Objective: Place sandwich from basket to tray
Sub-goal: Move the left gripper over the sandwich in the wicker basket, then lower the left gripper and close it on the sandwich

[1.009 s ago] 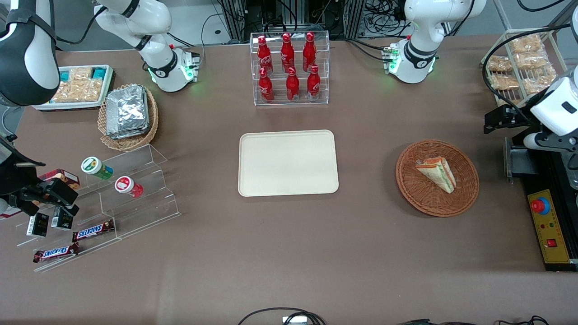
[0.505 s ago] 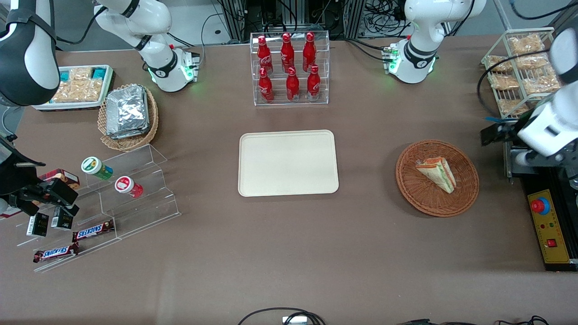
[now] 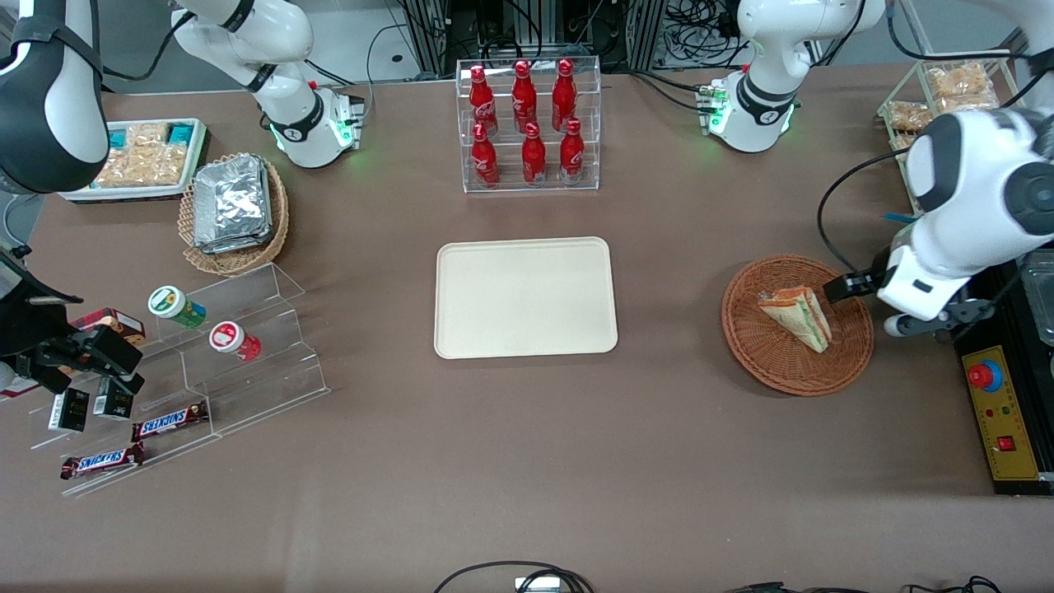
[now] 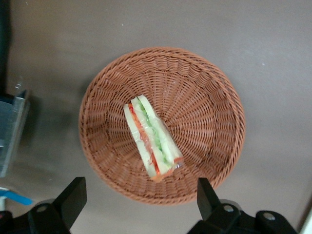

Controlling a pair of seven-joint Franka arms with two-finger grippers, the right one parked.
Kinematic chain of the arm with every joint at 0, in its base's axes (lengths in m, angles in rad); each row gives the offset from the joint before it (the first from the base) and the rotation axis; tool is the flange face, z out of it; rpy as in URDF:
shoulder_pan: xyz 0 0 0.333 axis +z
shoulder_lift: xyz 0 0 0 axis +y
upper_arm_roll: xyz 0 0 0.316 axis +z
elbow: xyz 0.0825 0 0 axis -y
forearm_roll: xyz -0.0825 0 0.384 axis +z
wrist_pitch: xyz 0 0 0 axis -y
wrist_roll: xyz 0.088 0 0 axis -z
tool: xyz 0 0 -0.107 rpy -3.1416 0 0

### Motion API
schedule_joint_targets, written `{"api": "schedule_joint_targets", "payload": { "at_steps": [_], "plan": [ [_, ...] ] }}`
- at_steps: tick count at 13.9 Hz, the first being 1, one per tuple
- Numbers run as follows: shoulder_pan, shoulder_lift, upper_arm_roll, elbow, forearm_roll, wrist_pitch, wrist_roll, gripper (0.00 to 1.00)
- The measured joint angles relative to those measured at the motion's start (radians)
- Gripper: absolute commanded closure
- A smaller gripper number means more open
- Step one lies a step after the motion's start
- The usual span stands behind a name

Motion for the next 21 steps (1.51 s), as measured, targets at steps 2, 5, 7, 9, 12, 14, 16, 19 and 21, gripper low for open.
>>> {"api": "schedule_joint_targets", "payload": {
  "at_steps": [2, 5, 7, 9, 12, 14, 16, 19, 21],
  "plan": [
    [0.000, 0.003, 0.000, -0.087, 0.000, 0.117, -0.100, 0.00],
    [-0.001, 0.029, -0.002, -0.139, 0.000, 0.195, -0.194, 0.00],
    [-0.001, 0.046, -0.002, -0.170, 0.000, 0.255, -0.232, 0.00],
    [-0.001, 0.056, -0.002, -0.206, 0.000, 0.309, -0.246, 0.00],
    [-0.001, 0.071, -0.002, -0.250, 0.000, 0.373, -0.275, 0.00],
    [-0.001, 0.088, -0.002, -0.273, 0.000, 0.419, -0.297, 0.00],
    [-0.001, 0.106, -0.002, -0.287, 0.000, 0.451, -0.305, 0.00],
    [-0.001, 0.135, -0.002, -0.292, 0.000, 0.481, -0.309, 0.46],
    [-0.001, 0.147, -0.001, -0.292, 0.000, 0.492, -0.315, 1.00]
  ]
}}
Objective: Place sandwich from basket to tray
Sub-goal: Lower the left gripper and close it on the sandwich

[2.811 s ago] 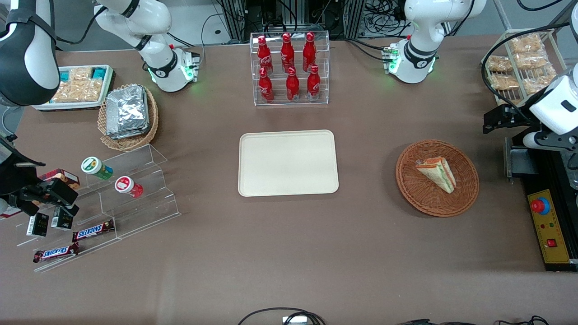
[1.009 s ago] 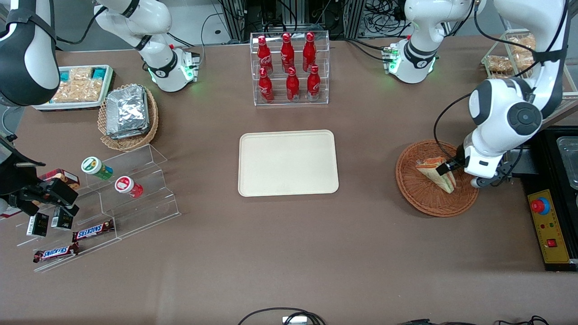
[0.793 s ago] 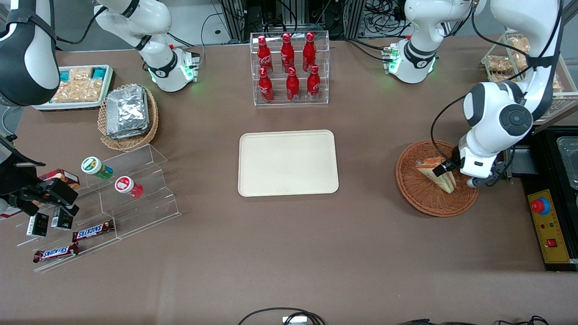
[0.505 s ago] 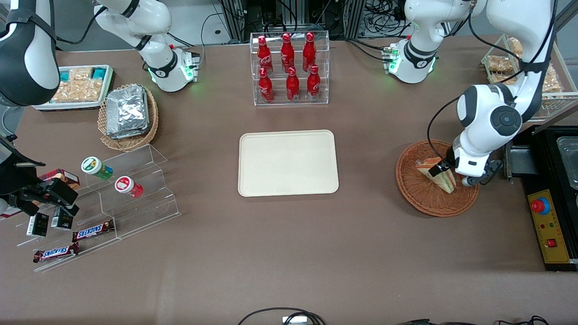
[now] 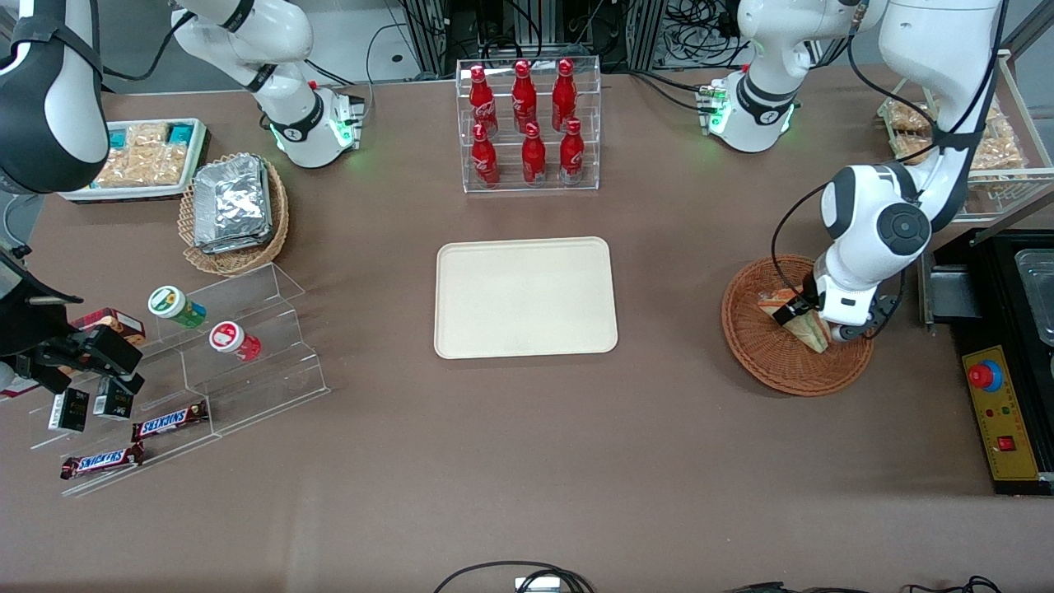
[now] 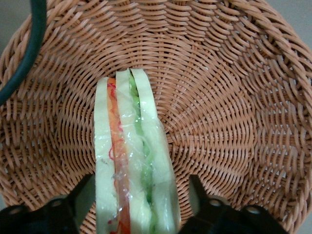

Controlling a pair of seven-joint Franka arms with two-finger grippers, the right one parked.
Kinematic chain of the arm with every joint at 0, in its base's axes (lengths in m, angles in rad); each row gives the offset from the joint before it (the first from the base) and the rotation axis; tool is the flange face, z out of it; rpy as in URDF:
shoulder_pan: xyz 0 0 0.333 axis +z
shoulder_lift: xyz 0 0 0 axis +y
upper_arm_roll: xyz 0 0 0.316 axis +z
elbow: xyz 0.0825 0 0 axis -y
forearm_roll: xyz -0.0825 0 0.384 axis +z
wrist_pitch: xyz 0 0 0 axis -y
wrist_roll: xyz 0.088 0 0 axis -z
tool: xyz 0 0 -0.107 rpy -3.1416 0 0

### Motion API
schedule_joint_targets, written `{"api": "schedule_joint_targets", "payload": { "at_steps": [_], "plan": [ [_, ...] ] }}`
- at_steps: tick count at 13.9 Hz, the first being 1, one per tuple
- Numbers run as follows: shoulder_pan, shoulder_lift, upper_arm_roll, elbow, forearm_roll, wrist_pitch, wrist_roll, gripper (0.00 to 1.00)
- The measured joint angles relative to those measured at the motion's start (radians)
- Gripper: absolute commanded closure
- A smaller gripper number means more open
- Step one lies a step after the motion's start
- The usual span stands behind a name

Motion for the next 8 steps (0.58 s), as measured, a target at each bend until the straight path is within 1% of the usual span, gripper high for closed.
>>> {"api": "schedule_joint_targets", "payload": {
  "at_steps": [6, 8],
  "plan": [
    [0.001, -0.003, 0.002, 0.002, 0.000, -0.005, -0.020, 1.00],
    [0.000, -0.027, 0.001, 0.024, 0.000, -0.063, -0.018, 1.00]
  ]
}}
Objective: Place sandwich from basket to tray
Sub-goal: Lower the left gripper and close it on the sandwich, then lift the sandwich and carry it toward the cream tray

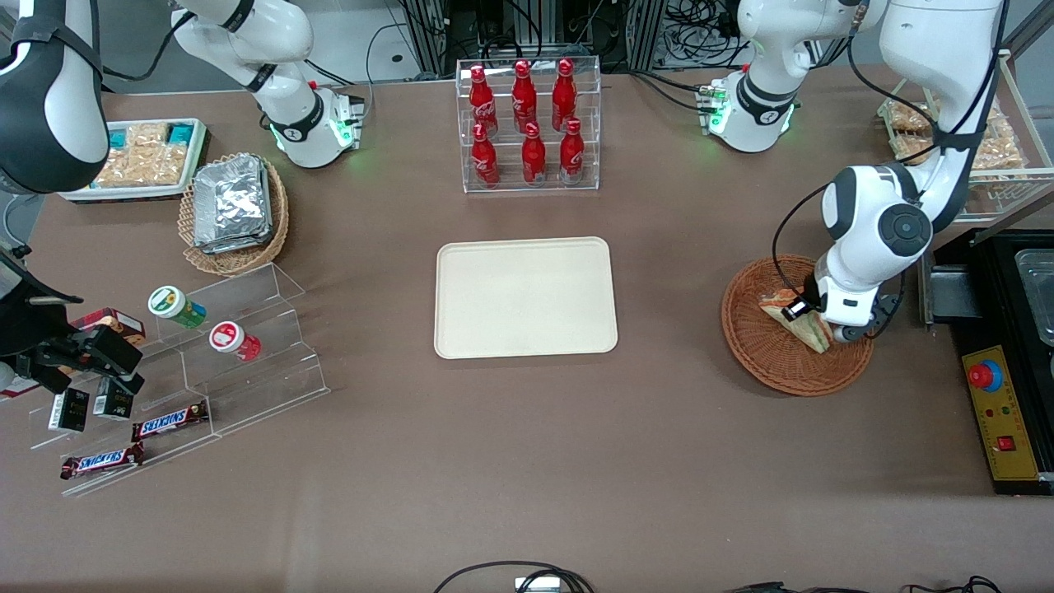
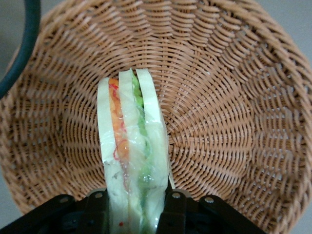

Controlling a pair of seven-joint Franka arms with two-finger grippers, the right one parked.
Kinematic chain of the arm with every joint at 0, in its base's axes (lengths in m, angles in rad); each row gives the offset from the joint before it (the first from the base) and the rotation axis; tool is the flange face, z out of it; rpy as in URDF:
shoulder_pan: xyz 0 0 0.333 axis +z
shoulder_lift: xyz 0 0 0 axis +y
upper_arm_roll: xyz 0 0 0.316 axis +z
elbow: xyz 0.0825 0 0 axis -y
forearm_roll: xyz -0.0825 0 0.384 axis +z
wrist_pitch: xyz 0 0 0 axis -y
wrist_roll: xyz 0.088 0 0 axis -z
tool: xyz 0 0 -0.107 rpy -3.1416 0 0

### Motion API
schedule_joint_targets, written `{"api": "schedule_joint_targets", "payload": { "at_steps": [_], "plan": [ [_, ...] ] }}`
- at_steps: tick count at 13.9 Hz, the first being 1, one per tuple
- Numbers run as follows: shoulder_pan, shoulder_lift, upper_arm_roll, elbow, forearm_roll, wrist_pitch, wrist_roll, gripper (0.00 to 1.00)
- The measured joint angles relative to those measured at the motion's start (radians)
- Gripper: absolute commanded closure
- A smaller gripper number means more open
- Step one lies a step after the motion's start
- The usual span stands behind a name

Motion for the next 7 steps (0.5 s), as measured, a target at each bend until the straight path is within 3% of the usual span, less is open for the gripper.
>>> {"api": "schedule_joint_targets", "payload": {
  "at_steps": [4, 7],
  "plan": [
    [-0.001, -0.096, -0.018, 0.152, 0.002, -0.288, 0.051, 1.00],
    [-0.004, -0.113, -0.101, 0.290, 0.003, -0.434, 0.058, 1.00]
  ]
}}
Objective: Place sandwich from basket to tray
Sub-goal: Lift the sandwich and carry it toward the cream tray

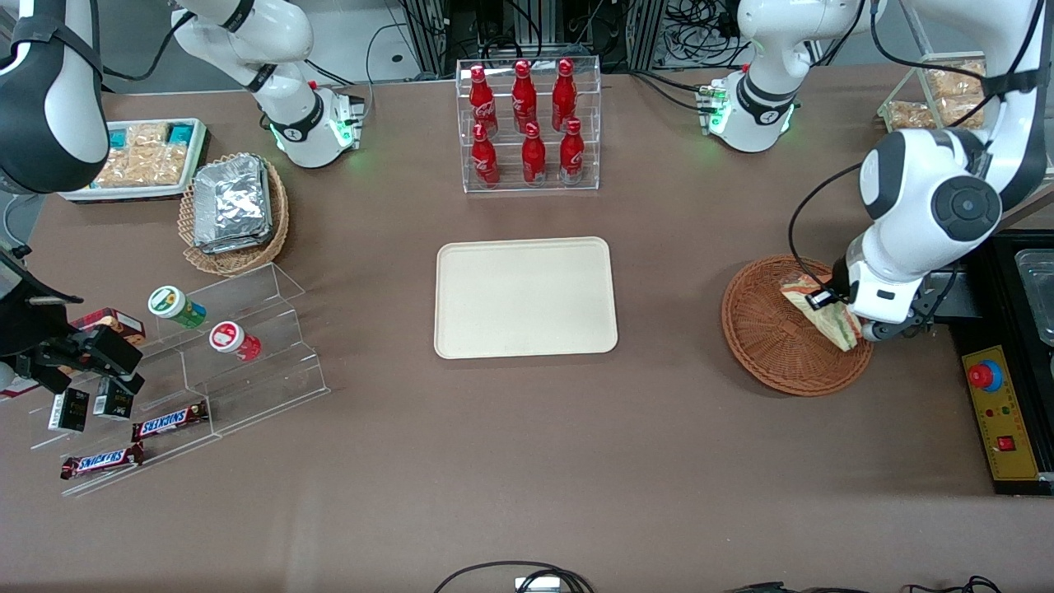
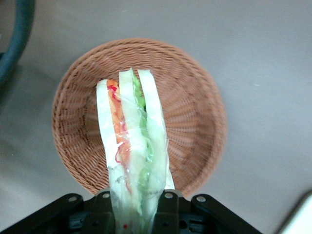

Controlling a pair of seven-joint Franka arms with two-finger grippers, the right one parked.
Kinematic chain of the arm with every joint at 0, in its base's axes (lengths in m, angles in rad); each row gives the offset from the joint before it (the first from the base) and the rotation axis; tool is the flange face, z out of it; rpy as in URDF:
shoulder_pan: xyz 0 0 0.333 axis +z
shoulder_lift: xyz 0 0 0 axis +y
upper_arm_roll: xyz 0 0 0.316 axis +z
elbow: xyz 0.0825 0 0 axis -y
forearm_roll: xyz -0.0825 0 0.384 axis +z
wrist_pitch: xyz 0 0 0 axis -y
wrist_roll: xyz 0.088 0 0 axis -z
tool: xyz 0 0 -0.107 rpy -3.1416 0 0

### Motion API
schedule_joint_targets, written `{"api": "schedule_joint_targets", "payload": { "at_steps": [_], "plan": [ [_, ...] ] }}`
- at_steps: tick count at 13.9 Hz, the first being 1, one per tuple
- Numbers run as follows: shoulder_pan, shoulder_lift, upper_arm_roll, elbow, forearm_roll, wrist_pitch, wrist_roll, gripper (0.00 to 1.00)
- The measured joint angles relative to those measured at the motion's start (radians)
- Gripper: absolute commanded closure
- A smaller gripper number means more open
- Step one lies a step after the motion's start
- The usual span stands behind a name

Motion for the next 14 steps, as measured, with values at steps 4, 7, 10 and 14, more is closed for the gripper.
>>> {"api": "schedule_joint_targets", "payload": {
  "at_steps": [4, 7, 10, 14],
  "plan": [
    [-0.005, 0.010, -0.138, 0.062, 0.000, -0.026, 0.000, 1.00],
    [-0.006, 0.019, -0.222, 0.085, 0.000, -0.026, 0.001, 1.00],
    [-0.019, 0.033, -0.317, 0.108, 0.005, -0.026, 0.001, 1.00],
    [-0.136, 0.080, -0.346, 0.121, 0.024, -0.026, 0.000, 1.00]
  ]
}}
